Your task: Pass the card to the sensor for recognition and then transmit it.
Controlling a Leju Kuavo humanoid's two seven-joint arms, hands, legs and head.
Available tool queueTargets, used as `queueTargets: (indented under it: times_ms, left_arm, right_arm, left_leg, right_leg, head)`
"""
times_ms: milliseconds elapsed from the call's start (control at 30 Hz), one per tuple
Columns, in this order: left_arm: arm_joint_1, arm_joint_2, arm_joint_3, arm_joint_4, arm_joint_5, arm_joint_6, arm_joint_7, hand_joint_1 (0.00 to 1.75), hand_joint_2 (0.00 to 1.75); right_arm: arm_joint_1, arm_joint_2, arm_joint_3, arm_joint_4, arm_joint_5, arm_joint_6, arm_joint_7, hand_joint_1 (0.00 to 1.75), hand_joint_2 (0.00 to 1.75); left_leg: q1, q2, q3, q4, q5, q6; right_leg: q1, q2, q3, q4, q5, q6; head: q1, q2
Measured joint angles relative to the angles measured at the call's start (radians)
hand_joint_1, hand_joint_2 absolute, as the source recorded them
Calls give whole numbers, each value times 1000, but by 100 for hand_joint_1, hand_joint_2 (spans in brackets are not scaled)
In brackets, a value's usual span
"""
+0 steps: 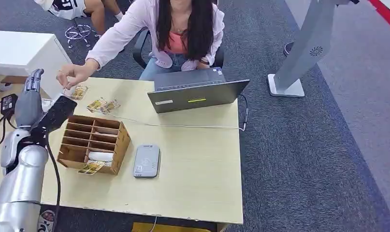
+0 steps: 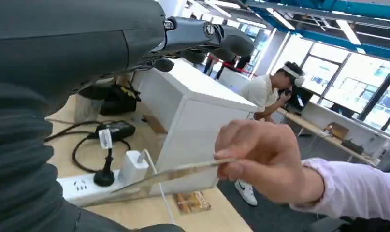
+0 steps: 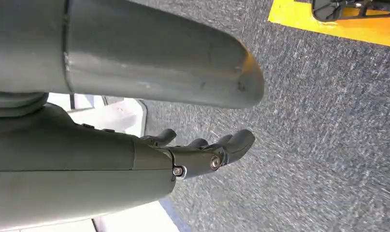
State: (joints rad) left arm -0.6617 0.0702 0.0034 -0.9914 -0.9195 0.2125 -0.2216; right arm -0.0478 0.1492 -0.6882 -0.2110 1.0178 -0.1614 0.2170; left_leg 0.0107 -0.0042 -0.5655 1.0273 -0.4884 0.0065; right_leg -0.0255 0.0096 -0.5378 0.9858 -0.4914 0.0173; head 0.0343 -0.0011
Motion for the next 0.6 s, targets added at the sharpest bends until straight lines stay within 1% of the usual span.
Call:
queueTargets:
  times_ms: [67,267,367,433,600]
  left_arm:
    - [-34,0,-12,22,-52,22,14,0,175]
    - [-147,13,-80,136,-196,83,51,0,175]
    - [-163,16,-90,149,-231,102,61,0,175]
    - [-193,19,-110,188,-264,112,65,0,175]
    - [-289,33,-168,283,-371,163,98,0,175]
  right_arm:
    - [0,0,1,0,13,2,-3,0,0]
    - [-4,0,5,2,52,16,-14,0,0]
    - [-4,0,5,3,61,17,-14,0,0]
    - [-5,0,6,4,68,18,-18,0,0]
    - [-9,0,7,5,96,27,-29,0,0]
  left_leg:
    - [0,0,-1,0,0,0]
    - [0,0,-1,0,0,0]
    - [0,1,0,0,0,0]
    - [0,0,-2,0,1,1]
    - [0,0,-2,0,1,1]
  right_leg:
    - [0,0,0,0,0,0]
    - [0,0,0,0,0,0]
    - [0,2,-1,0,0,0]
    - [0,0,-1,0,0,0]
    - [0,1,-1,0,0,0]
  head:
    - [0,0]
    - [0,0]
    - [-2,0]
    - [0,0]
    - [0,0]
